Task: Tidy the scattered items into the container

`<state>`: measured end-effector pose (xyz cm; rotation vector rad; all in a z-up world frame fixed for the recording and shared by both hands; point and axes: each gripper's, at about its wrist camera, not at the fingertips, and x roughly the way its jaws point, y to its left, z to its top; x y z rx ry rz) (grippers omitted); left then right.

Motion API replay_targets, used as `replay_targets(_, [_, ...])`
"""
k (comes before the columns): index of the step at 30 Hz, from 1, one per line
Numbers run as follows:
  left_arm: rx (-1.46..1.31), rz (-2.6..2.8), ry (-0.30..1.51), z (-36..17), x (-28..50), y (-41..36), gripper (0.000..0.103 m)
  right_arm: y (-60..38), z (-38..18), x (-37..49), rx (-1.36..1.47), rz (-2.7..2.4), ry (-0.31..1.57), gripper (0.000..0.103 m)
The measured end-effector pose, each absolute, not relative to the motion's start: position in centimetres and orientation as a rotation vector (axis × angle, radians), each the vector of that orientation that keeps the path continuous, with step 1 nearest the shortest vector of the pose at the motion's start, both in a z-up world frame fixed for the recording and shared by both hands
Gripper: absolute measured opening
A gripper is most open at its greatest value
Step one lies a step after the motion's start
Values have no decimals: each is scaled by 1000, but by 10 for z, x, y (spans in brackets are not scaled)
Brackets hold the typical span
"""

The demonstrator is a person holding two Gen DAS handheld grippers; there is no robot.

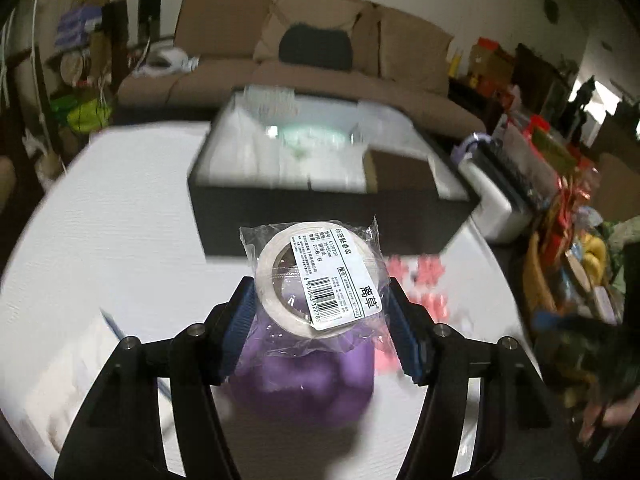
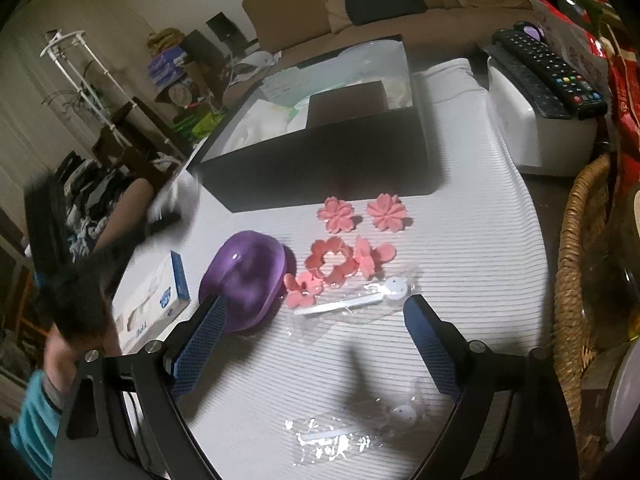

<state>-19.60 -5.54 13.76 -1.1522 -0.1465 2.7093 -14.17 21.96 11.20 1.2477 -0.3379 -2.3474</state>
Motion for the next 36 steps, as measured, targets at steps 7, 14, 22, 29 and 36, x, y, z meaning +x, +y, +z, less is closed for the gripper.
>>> replay_targets(7, [-1150,2790,-33,155,-295,-23,60,211,110,-142,1253,-2343,-296,93])
replay_targets(14, [-1257,2776,42,108,-353,-5,63,205,98,-148,1290,-2321,-271,93])
replay_targets(22, [-1239,2809,-139,103,-327,-41,84,196,90,-147,1314,-2297,-238,93])
replay_targets(29, [-1109,2876,-118,130,-228,-76,94,190,88,-145,1313,-2308,-212,95])
replay_targets(36, [-1205,2887,-42,91,-120,-75,102,175,79,-131,1290,-2388,-105,103])
